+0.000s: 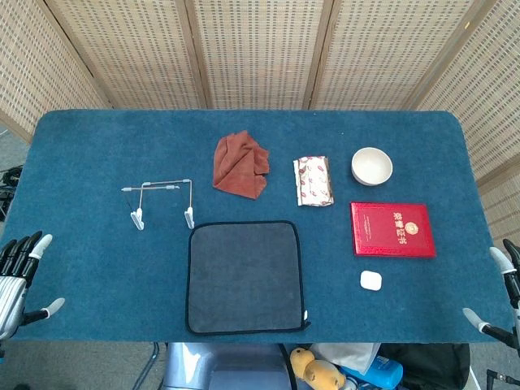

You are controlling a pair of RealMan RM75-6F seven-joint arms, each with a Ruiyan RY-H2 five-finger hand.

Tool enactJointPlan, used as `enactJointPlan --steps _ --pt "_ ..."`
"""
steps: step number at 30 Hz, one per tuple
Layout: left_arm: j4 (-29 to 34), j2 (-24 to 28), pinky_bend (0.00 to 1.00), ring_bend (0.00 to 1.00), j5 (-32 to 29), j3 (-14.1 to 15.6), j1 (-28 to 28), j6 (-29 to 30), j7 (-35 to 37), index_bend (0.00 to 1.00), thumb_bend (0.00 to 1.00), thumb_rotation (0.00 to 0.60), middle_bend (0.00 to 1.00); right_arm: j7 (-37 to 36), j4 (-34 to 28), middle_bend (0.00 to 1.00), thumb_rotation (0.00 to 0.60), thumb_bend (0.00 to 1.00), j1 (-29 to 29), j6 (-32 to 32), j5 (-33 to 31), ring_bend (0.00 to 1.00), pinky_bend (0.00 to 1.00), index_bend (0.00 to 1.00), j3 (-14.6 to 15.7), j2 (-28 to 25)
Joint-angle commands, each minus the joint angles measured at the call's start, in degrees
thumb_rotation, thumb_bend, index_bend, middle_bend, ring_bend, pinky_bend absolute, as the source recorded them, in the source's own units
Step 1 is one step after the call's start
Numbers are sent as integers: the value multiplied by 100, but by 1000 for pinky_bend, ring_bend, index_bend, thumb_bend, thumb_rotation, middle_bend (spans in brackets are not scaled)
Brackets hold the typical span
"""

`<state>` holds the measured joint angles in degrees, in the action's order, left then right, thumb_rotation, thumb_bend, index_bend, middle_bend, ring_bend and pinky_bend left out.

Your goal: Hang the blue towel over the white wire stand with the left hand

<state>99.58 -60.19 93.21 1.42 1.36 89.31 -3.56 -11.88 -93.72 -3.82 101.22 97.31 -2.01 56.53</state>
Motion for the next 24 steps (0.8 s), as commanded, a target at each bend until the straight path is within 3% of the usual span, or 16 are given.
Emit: enactJointPlan --steps 1,13,21,24 --pt "-4 12 0 0 4 0 -4 11 35 0 138 600 0 19 -4 0 600 0 4 -13 3 0 0 0 4 6" --pt "-20 -51 0 0 24 11 64 -122 -16 0 140 600 0 65 -39 0 600 0 19 -53 -25 0 0 0 -3 12" --pt "-804 -533 0 0 1044 32 810 -627 208 1 190 600 0 195 -106 0 600 0 60 -174 -193 0 0 0 -66 18" --pt "-1479 -837 1 0 1948 197 1316 -743 607 84 198 600 0 226 -123 0 600 0 93 -282 -307 0 0 0 -93 17"
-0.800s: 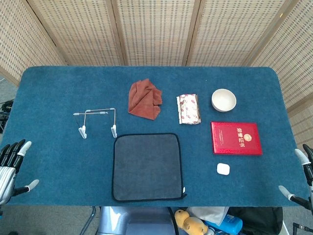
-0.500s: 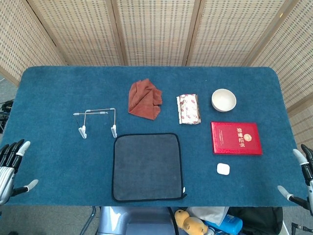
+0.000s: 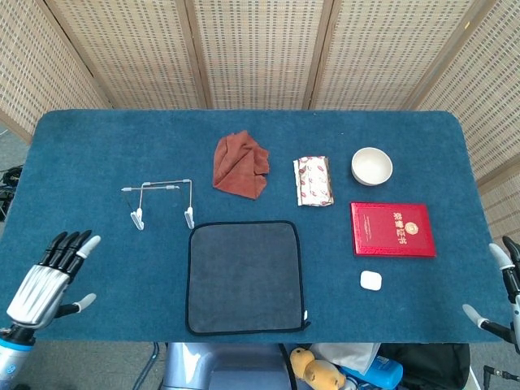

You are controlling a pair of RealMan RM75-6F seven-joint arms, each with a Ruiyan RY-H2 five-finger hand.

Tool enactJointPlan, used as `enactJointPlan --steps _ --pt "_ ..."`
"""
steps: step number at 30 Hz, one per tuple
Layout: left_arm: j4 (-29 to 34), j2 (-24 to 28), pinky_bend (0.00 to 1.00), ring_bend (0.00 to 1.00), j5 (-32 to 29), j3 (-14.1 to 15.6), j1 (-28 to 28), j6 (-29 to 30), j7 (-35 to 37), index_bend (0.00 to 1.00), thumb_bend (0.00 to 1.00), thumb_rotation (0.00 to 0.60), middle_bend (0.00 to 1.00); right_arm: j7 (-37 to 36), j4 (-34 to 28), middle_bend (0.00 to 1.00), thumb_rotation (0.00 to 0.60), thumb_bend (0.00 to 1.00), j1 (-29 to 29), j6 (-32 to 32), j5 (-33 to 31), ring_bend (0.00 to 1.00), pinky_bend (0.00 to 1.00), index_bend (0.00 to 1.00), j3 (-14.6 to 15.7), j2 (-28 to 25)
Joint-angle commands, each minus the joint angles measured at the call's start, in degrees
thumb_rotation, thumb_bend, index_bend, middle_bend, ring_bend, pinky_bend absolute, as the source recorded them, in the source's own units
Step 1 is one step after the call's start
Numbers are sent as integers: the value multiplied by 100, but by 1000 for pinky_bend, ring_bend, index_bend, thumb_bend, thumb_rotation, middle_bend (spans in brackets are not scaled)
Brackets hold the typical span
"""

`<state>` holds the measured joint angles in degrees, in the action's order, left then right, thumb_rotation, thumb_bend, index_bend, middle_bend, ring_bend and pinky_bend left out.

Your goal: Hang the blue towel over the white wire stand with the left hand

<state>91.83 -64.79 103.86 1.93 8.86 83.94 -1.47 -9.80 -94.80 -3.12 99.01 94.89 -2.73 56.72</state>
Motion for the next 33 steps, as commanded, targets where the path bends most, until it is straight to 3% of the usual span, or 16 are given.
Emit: enactJointPlan --steps 1,7,12,22,33 --pt "-869 -459 4 0 1005 167 640 -206 407 136 205 600 0 24 -22 0 600 0 30 -81 -89 0 0 0 -28 -4" --pt "-1664 -1068 38 0 1418 193 1092 -510 101 300 236 600 0 33 -15 0 600 0 53 -155 -166 0 0 0 -48 2" --pt "-2666 -1724 51 0 1526 134 1436 -331 470 369 239 600 0 -13 -9 0 600 0 53 -163 -184 0 0 0 -55 -10" --pt "-4240 -2631 65 0 1453 235 1860 6 1175 433 238 600 0 -48 -24 0 600 0 53 -161 -169 0 0 2 -56 -27" --pt "-5061 -3331 67 0 1129 430 2096 -326 1219 437 239 600 0 4 -32 0 600 0 74 -220 -202 0 0 3 -62 -5"
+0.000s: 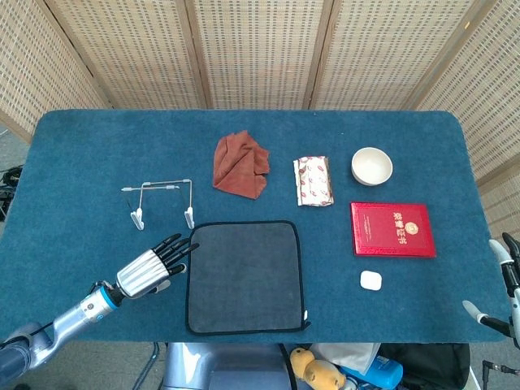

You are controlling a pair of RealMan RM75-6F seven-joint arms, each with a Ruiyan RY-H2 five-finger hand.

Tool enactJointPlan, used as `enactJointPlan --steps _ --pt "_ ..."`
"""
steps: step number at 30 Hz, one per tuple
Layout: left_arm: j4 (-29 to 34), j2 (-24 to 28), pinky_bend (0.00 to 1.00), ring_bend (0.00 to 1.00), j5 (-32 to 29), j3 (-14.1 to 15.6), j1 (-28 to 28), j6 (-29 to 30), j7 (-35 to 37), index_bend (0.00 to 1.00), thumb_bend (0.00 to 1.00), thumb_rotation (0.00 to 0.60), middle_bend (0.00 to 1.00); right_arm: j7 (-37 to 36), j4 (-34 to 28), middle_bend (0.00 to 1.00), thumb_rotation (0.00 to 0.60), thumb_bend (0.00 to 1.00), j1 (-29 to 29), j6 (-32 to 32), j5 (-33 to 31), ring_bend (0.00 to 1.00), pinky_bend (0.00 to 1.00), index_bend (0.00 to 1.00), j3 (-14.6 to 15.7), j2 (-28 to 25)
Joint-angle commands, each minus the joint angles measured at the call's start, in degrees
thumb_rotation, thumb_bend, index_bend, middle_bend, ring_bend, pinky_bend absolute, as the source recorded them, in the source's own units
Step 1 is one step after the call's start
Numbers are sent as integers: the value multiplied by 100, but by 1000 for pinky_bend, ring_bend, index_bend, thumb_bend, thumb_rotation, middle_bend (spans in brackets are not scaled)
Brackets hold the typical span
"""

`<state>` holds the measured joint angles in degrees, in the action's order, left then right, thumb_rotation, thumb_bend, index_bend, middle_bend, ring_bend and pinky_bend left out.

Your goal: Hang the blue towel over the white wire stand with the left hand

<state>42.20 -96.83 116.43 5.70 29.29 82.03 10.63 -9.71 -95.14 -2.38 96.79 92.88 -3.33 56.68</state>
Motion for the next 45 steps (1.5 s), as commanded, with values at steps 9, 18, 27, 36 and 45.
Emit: enactJointPlan --steps 9,18,27,36,45 --pt "-434 -586 67 0 -435 78 149 -160 5 436 239 600 0 -4 2 0 600 0 42 -94 -54 0 0 2 -15 3" --pt "-640 -724 69 0 -582 185 246 -243 -148 434 239 600 0 84 -1 0 600 0 74 -167 -111 0 0 3 -31 35" --pt "-677 -838 70 0 -736 252 352 -371 -215 434 239 600 0 164 0 0 600 0 110 -249 -140 0 0 3 -30 66" --pt "-633 -905 70 0 -806 266 493 -401 -390 433 239 600 0 176 -4 0 600 0 114 -254 -140 0 0 4 -27 71" --pt "-515 -916 71 0 -808 332 582 -449 -639 434 287 600 0 135 -4 0 600 0 102 -227 -128 0 0 4 -23 58"
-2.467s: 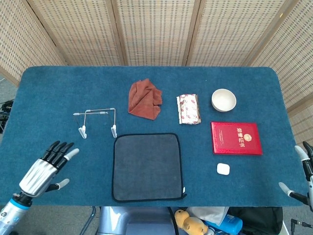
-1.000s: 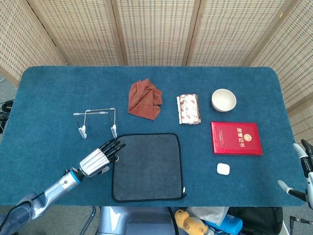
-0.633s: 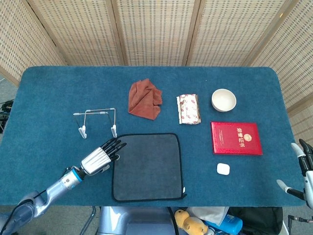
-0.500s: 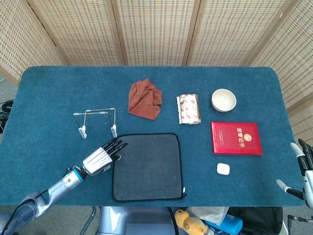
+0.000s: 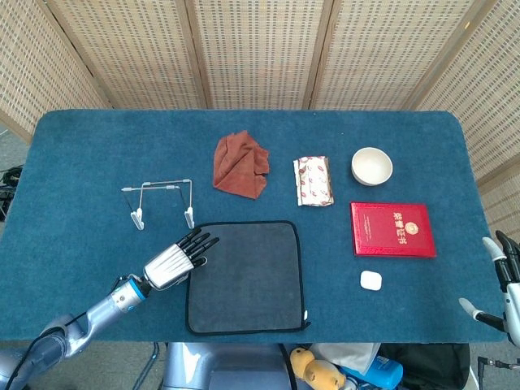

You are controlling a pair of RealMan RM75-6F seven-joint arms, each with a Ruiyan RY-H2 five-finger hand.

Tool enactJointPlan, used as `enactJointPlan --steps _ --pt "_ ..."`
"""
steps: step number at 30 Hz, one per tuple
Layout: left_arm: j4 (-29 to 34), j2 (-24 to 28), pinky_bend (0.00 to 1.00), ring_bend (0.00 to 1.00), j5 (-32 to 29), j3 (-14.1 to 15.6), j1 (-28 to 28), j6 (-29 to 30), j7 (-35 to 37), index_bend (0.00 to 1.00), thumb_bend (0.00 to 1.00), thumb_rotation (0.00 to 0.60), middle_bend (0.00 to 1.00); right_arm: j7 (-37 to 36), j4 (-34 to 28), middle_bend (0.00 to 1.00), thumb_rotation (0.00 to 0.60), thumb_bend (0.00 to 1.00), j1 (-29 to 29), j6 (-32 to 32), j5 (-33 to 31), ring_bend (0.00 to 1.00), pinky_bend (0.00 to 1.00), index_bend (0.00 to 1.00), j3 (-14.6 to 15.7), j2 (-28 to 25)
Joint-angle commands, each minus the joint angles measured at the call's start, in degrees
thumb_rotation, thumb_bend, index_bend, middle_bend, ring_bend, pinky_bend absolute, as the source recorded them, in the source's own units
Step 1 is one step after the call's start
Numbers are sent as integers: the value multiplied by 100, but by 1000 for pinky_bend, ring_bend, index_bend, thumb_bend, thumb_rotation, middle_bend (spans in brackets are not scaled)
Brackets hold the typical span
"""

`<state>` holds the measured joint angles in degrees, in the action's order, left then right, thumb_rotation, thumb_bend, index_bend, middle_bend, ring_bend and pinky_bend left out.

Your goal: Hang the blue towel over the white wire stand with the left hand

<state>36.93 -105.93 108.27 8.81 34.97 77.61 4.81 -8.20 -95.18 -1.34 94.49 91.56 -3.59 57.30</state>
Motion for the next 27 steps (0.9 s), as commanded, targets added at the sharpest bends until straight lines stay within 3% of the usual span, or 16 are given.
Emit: enactJointPlan --steps 1,6,13,21,27 --pt "15 -10 71 0 13 33 19 -4 -97 434 305 600 0 -23 1 0 600 0 -2 5 3 0 0 4 1 -8" --pt "51 -16 71 0 12 84 33 -21 -188 435 375 600 0 -56 2 0 600 0 -9 20 10 0 0 4 4 -24" --pt "60 -25 71 0 -5 129 50 -9 -261 447 377 600 0 -79 0 0 600 0 -11 21 17 0 0 4 9 -36" --pt "60 -45 74 0 -23 150 56 74 -314 588 393 600 0 -99 -4 0 600 0 -14 28 32 0 0 4 16 -45" --pt "81 -56 79 0 -36 151 76 107 -383 607 436 600 0 -126 -6 0 600 0 -18 36 32 0 0 4 17 -57"
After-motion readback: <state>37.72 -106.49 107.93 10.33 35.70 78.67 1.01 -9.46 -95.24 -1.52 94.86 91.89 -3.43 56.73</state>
